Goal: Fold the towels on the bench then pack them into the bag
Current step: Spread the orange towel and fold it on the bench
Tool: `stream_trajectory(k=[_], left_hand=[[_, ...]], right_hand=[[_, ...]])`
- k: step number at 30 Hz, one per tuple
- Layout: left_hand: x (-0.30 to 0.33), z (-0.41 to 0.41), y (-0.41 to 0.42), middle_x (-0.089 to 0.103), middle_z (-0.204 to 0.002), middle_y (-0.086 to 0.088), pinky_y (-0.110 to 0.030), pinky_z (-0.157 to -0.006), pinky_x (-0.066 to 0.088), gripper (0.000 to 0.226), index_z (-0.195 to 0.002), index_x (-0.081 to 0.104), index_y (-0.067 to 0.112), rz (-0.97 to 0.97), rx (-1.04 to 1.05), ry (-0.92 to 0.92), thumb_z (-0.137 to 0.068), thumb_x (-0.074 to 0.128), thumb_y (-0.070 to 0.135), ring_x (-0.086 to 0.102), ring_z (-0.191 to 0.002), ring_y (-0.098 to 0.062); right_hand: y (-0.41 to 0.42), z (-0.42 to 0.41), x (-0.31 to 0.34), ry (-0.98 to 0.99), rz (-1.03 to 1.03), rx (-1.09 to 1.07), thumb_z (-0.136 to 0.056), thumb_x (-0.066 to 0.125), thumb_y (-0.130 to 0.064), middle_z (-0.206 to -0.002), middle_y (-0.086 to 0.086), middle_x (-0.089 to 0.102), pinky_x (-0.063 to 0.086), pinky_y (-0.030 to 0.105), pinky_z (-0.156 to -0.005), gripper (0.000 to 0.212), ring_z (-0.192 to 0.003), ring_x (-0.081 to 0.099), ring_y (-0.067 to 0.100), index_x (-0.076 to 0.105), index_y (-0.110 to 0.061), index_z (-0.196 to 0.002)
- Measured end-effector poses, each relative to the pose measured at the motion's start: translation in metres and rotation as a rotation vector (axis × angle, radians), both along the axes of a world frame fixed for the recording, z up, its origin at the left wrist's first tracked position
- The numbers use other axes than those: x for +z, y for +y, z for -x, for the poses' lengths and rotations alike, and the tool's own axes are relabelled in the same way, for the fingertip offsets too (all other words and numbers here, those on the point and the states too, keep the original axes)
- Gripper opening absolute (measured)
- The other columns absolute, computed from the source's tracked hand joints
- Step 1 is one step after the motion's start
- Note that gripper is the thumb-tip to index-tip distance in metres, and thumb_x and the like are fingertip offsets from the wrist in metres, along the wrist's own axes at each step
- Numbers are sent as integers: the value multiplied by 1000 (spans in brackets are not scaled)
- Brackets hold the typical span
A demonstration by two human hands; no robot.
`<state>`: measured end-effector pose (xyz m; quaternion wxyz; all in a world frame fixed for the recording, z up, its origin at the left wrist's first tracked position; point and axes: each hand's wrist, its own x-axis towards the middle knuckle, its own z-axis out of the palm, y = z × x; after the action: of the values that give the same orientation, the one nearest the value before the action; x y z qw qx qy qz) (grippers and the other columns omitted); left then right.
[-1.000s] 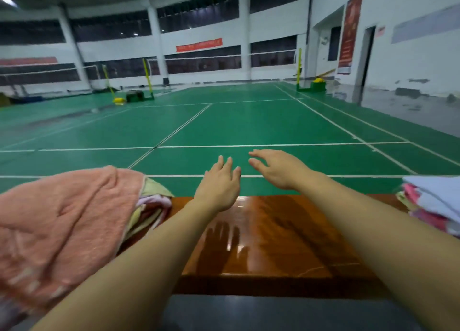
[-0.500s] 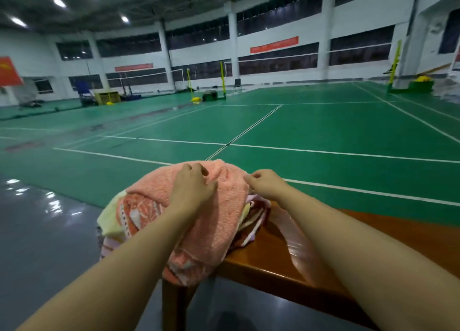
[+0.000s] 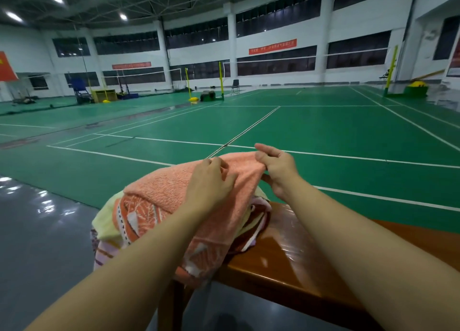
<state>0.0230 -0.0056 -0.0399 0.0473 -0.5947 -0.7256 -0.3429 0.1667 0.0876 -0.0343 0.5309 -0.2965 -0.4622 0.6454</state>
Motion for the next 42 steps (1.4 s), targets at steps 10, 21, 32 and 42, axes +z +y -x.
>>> stream_trajectory(k=[10,21,32,42], left_hand=[[-7,-97,29,60,-121,-9,-41,-97,48,42,-117,62,22,187,-214,44,-92,54,55,58,-109,-28],[-86,-241,54,49,-145,-17,-41,-112,36,63,-145,49,18,512,-496,119,-98,44,60,44,-134,-35],[-91,-314,33,23,-158,-21,-56,-115,18,81,-151,35,11,508,-151,206,-98,17,69,19,-144,-41],[-115,-299,29,-5,-169,-17,-59,-122,-6,100,-163,2,21,564,-310,316,-86,7,85,-7,-155,-34]], right_hand=[[12,-137,-5,-18,6,-136,-93,58,12,-97,15,71,61,25,-61,27,-65,71,14,66,4,-118],[-22,-379,-65,-911,187,-431,-87,67,13,-108,24,71,54,25,-66,24,-80,63,25,73,5,-109],[-30,-408,-47,-2064,-32,-372,-82,66,-21,-92,5,69,57,32,-76,14,-78,66,25,74,-15,-92],[5,-348,-101,-1568,-417,9,-108,38,-42,-165,-8,27,16,38,-126,48,-154,20,14,40,-28,-154]])
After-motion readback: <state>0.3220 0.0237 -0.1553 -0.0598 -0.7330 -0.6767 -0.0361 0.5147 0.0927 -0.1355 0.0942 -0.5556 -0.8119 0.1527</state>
